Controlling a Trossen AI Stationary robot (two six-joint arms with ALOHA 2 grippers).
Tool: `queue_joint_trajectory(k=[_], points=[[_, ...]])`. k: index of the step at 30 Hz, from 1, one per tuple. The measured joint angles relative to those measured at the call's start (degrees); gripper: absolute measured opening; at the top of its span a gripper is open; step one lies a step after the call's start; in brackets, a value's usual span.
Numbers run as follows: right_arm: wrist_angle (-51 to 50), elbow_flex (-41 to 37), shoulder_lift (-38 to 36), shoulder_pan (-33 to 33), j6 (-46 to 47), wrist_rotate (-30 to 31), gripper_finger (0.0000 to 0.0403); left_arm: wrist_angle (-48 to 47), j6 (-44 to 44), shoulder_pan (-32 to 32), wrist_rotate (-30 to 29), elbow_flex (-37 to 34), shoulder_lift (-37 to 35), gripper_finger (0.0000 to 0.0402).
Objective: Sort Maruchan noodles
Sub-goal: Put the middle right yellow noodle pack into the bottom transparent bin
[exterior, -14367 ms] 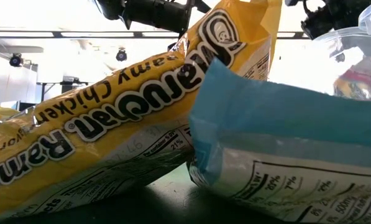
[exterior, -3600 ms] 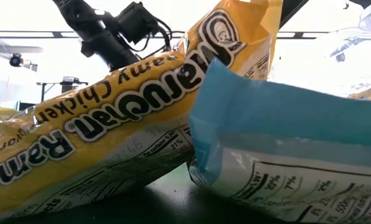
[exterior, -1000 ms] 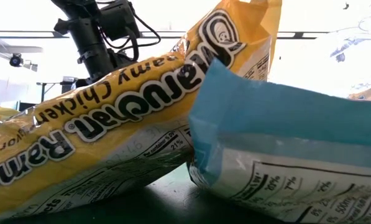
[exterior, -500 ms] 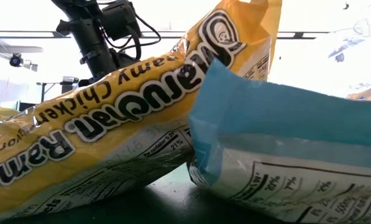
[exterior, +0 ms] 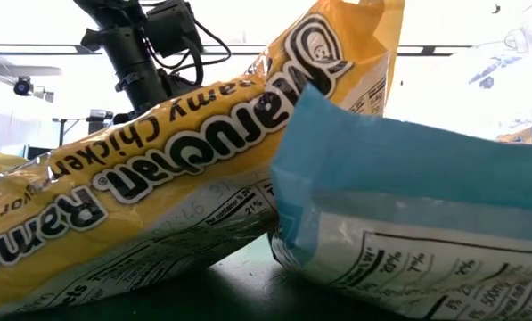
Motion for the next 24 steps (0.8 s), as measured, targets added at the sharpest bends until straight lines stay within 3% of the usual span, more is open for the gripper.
queue_joint_trajectory(k=[12, 24], points=[[2.80, -2.68, 7.55, 2.27, -5.34, -0.04, 0.0052, 0.03, 1.53, 0.00, 0.07, 0.00, 0.00, 0.0152], [2.72, -2.57, 8.65, 2.60, -6.72, -0.06, 0.0053, 0.04, 1.84, -0.02, 0.22, 0.00, 0.00, 0.0152]])
